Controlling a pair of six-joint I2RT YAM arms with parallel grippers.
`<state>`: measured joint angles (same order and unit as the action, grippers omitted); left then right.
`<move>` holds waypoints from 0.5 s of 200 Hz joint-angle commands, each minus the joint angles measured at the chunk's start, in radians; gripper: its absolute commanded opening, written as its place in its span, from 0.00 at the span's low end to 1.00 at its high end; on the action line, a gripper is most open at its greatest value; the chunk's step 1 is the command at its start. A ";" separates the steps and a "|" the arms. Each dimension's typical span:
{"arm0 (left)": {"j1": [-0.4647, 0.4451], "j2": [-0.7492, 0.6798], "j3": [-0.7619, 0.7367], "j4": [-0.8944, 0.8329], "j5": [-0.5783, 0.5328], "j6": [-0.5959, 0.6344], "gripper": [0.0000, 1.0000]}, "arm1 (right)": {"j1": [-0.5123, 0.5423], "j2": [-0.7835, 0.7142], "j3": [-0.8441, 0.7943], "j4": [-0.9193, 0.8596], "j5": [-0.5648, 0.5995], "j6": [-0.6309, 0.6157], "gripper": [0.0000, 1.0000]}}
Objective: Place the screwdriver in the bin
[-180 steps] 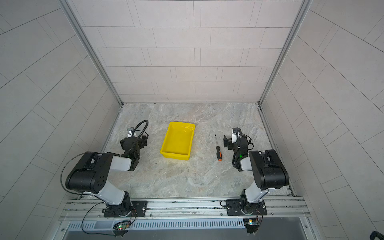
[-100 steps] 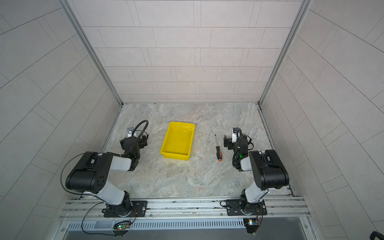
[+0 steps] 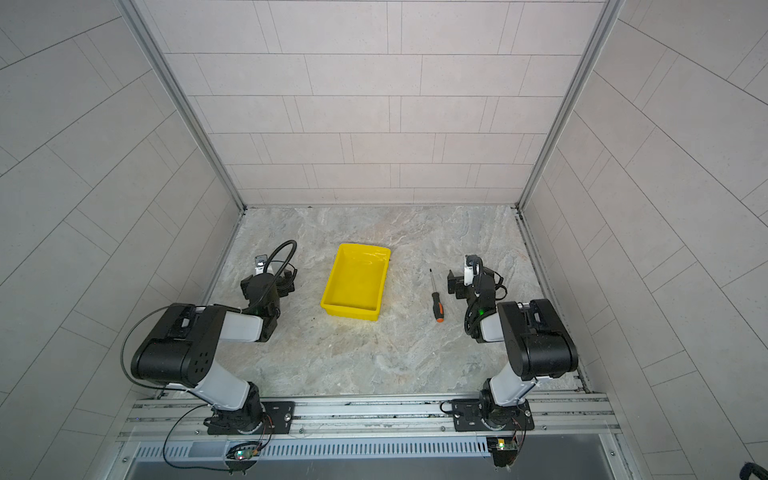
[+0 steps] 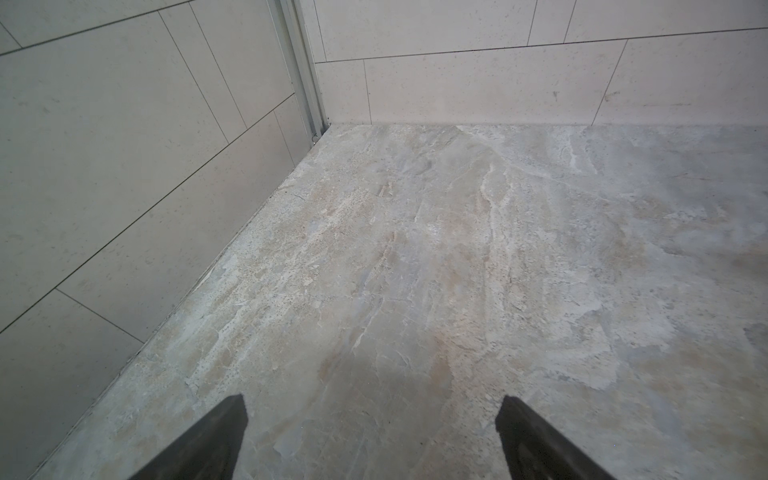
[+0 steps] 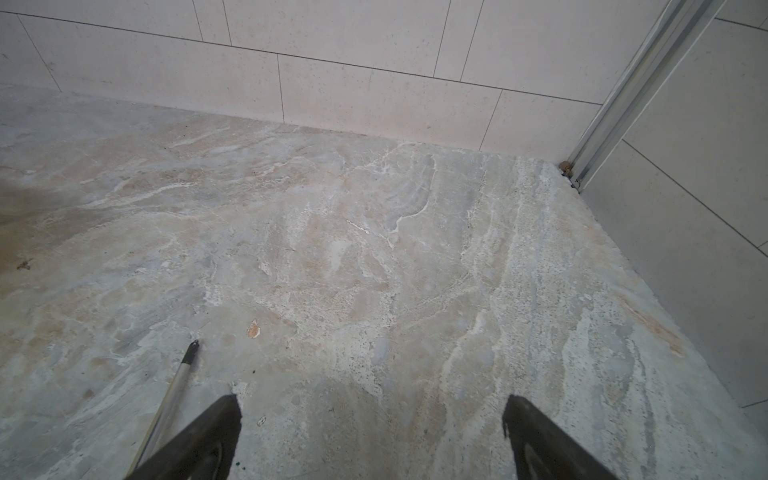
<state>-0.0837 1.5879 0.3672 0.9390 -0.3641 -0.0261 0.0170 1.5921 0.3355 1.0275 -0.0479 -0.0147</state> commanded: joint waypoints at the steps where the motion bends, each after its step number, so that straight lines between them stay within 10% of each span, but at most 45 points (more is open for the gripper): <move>1: -0.001 0.003 0.009 0.033 -0.009 0.003 1.00 | 0.001 -0.014 0.000 -0.001 0.000 -0.003 0.99; 100: -0.001 0.003 0.009 0.032 -0.009 0.003 1.00 | 0.070 -0.156 -0.150 0.157 0.230 -0.011 0.99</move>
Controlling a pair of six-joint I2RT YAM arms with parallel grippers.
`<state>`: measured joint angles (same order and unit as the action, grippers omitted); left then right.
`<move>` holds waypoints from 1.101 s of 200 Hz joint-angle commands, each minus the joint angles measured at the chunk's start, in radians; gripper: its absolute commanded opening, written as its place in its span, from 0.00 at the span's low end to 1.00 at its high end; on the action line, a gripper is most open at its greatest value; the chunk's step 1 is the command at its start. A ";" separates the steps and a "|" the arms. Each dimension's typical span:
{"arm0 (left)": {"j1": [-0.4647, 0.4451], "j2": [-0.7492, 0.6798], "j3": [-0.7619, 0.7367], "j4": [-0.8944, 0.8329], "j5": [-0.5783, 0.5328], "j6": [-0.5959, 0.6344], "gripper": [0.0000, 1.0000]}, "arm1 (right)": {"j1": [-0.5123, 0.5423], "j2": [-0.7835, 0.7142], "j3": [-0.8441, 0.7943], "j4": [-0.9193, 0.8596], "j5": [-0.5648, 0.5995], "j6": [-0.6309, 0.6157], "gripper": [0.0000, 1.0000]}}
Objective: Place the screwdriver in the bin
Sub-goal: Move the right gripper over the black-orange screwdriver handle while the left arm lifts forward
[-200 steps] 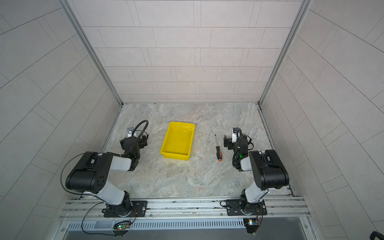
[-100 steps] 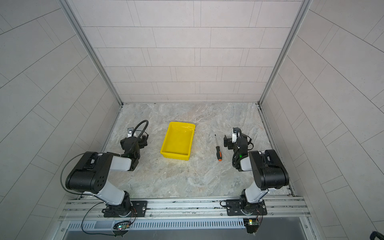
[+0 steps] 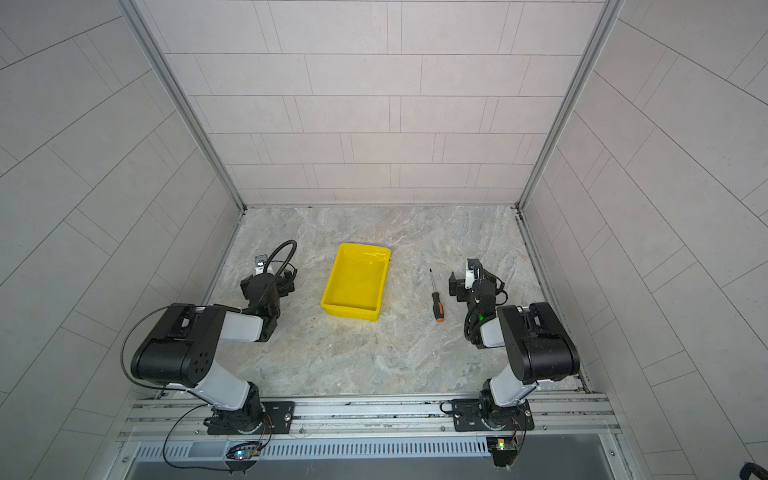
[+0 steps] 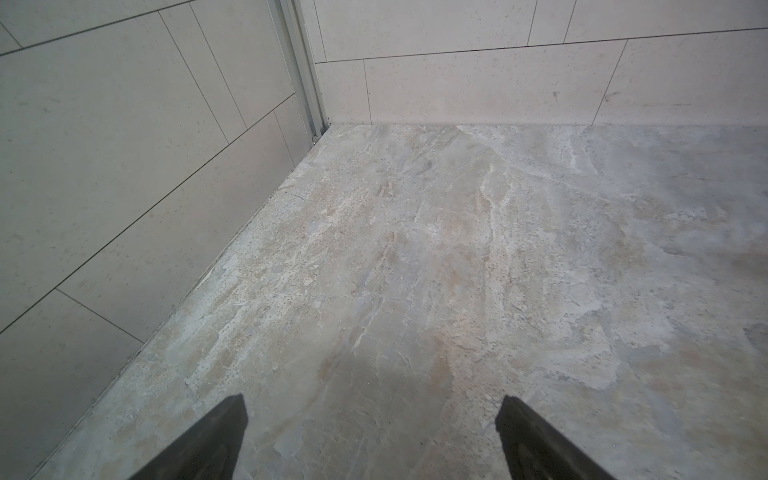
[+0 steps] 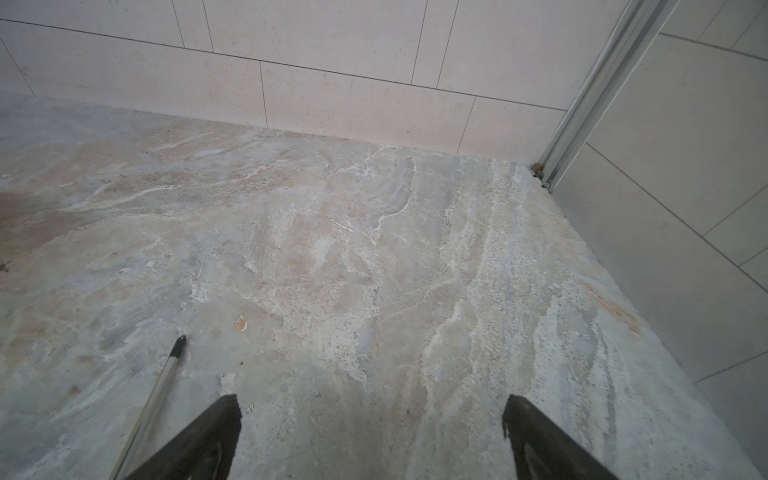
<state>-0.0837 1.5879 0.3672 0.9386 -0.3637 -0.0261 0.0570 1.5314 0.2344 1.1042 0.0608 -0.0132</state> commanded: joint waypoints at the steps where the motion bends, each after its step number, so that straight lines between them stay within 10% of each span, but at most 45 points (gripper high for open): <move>1: -0.001 0.003 0.009 0.032 -0.009 0.004 1.00 | 0.032 -0.099 -0.049 0.078 0.125 -0.012 0.99; 35: -0.002 0.003 0.009 0.032 -0.009 0.003 1.00 | 0.108 -0.402 0.083 -0.488 0.261 0.065 0.99; 67: -0.002 0.003 0.009 0.033 -0.009 0.003 1.00 | 0.105 -0.551 0.404 -1.365 0.386 0.625 0.99; 109: -0.001 0.003 0.009 0.032 -0.009 0.004 1.00 | -0.010 -0.599 0.270 -1.425 0.126 0.647 0.99; 139: -0.002 0.003 0.009 0.032 -0.008 0.004 1.00 | 0.095 -0.665 0.077 -1.171 0.228 0.636 0.99; 220: -0.001 0.003 0.010 0.031 -0.007 0.004 1.00 | 0.357 -0.499 0.157 -1.157 0.495 0.591 0.99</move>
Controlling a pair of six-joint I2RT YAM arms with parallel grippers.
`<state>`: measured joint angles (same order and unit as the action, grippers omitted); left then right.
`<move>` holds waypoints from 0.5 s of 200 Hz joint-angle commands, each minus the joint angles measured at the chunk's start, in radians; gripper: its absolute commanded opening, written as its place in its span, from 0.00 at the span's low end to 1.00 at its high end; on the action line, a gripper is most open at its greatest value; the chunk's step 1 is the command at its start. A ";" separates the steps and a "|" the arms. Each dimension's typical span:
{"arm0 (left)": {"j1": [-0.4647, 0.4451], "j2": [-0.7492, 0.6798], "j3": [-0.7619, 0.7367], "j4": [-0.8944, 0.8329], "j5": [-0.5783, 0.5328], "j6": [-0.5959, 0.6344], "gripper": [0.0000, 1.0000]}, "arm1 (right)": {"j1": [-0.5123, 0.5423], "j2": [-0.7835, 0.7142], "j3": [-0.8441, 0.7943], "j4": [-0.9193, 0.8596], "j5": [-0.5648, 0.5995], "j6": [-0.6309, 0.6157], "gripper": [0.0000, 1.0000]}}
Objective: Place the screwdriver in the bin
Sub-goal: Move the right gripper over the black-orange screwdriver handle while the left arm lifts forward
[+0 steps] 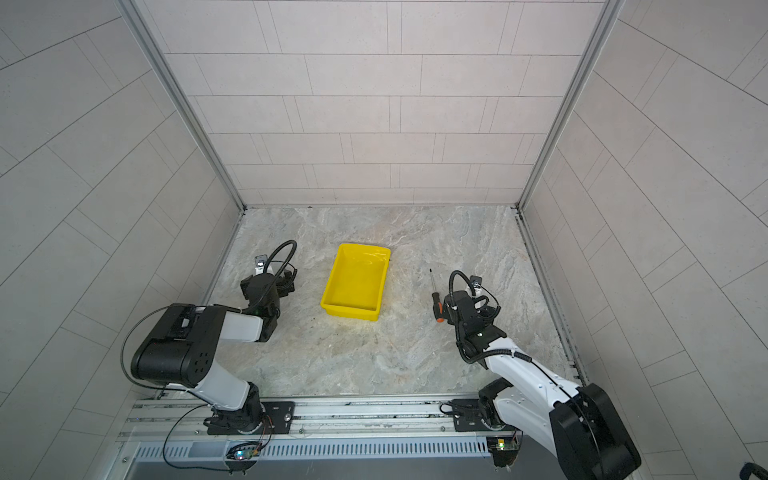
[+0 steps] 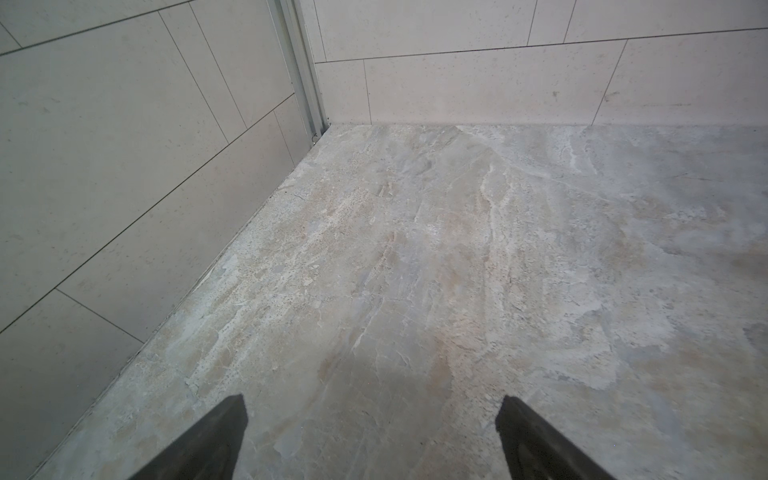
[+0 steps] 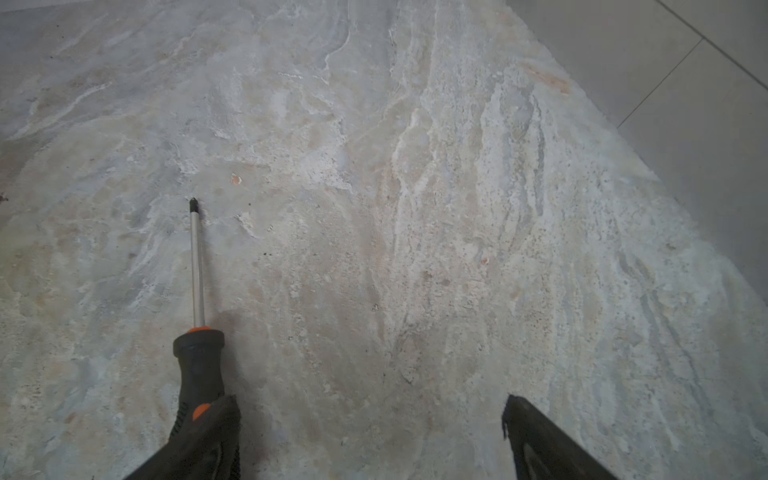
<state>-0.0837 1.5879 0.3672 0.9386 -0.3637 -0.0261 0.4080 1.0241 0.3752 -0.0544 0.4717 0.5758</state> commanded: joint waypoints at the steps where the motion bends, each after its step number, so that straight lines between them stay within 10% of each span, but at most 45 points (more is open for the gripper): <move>1: -0.002 0.003 0.010 0.032 -0.007 0.003 1.00 | 0.006 0.008 0.015 0.003 0.084 0.002 0.99; 53: -0.011 -0.099 -0.019 0.002 0.184 0.087 1.00 | 0.007 -0.012 -0.017 0.074 -0.012 -0.034 0.99; 100: -0.054 -0.525 0.306 -1.025 0.212 -0.221 1.00 | 0.110 0.082 0.004 0.160 -0.081 -0.049 0.99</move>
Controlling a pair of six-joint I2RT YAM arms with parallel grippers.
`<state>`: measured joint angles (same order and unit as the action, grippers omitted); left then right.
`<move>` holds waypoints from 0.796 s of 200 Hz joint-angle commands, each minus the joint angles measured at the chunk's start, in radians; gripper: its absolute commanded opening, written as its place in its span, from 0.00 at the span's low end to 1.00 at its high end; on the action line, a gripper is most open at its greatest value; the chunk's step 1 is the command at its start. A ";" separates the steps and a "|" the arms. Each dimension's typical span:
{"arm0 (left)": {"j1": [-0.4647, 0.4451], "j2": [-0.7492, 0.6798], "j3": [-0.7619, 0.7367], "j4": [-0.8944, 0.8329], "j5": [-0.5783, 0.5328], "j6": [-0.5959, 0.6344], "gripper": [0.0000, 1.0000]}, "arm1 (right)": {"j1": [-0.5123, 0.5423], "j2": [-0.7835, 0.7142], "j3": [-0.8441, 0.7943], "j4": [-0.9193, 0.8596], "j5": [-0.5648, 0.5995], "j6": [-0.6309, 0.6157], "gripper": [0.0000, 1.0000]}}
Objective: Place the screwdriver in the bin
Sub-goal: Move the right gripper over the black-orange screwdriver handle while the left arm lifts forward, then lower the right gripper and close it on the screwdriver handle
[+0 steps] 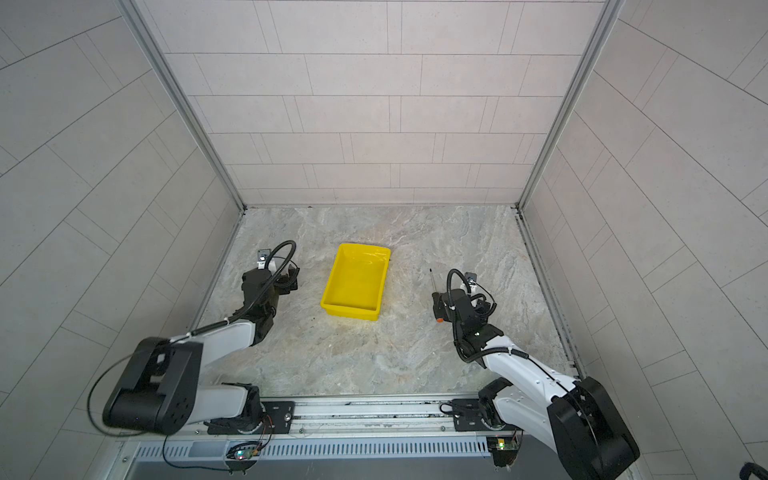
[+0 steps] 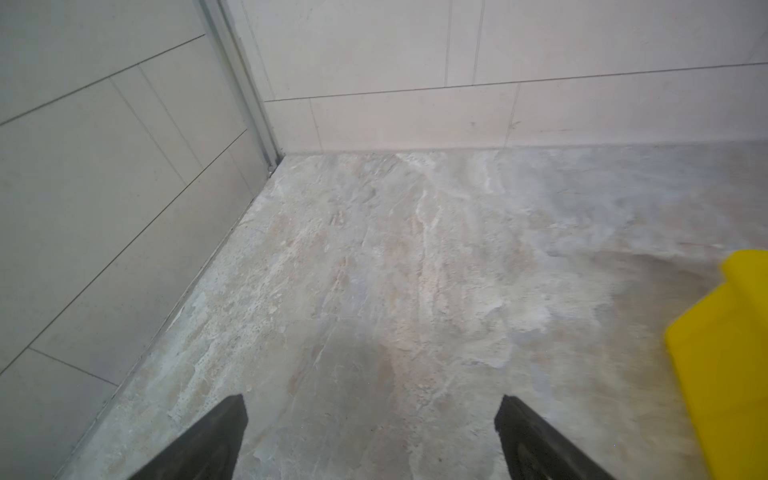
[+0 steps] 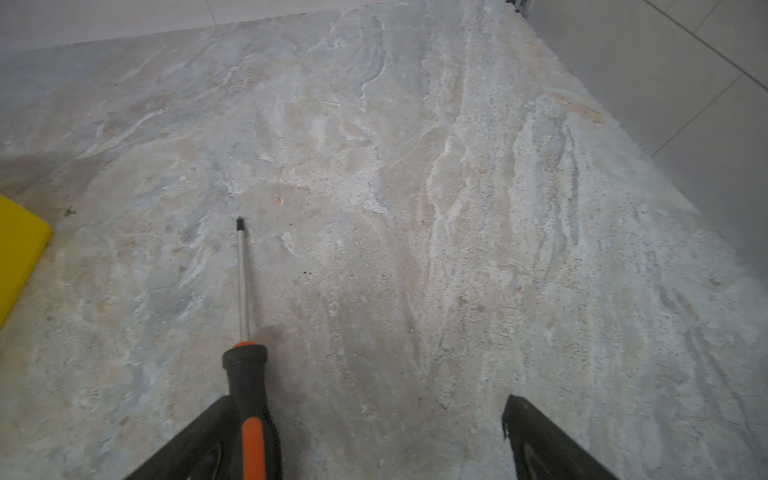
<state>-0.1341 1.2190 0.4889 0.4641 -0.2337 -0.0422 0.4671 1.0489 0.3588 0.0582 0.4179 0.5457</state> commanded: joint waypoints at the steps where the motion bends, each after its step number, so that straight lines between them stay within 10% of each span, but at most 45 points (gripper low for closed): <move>1: -0.005 -0.160 0.190 -0.573 0.084 -0.217 1.00 | 0.052 0.060 0.022 0.045 -0.027 -0.019 0.99; 26: -0.004 -0.250 0.211 -0.892 0.177 -0.354 1.00 | 0.056 0.154 0.063 0.041 -0.033 -0.005 0.99; 159: 0.044 -0.282 0.105 -0.890 0.117 -0.437 1.00 | 0.056 0.413 0.291 -0.189 -0.113 0.020 0.80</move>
<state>-0.0929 0.9771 0.5850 -0.4229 -0.1032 -0.4648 0.5190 1.4269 0.5953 -0.0479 0.3016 0.5556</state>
